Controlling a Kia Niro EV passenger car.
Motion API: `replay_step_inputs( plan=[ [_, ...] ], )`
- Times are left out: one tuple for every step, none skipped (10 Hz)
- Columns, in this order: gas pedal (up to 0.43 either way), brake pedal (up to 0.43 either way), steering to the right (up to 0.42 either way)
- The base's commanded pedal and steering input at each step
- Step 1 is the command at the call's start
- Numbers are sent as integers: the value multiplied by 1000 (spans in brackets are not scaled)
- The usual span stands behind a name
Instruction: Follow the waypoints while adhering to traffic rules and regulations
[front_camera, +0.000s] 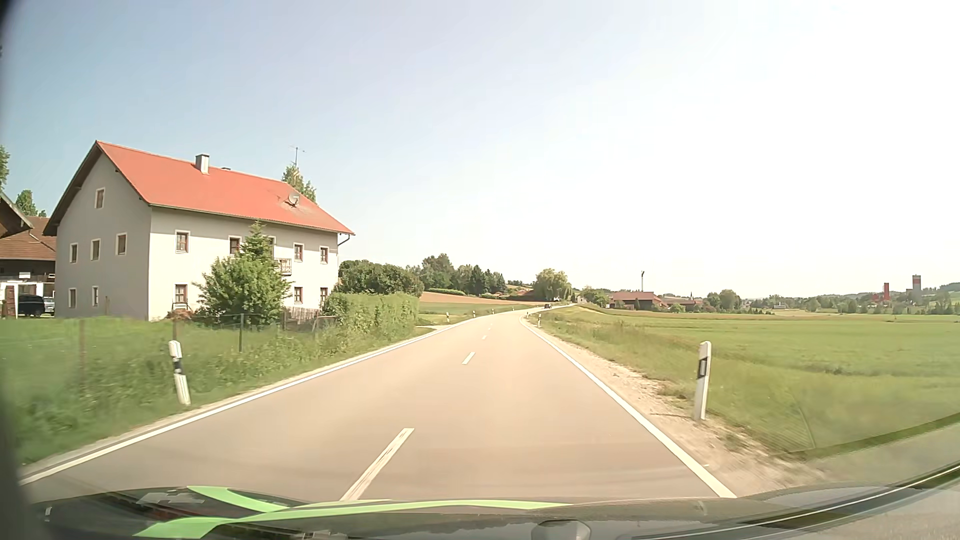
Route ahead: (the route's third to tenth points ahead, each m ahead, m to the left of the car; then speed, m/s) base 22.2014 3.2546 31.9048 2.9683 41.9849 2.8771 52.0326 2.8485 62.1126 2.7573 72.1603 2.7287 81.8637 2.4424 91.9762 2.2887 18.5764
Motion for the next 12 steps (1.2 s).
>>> replay_step_inputs(
  plan=[
    [177, 0, -11],
    [169, 0, -11],
    [157, 0, -11],
    [150, 0, -11],
    [150, 0, -8],
    [150, 0, -4],
    [150, 0, 2],
    [150, 0, 4],
    [150, 0, 4],
    [150, 0, 4],
    [150, 0, 3],
    [150, 0, 0]
  ],
)
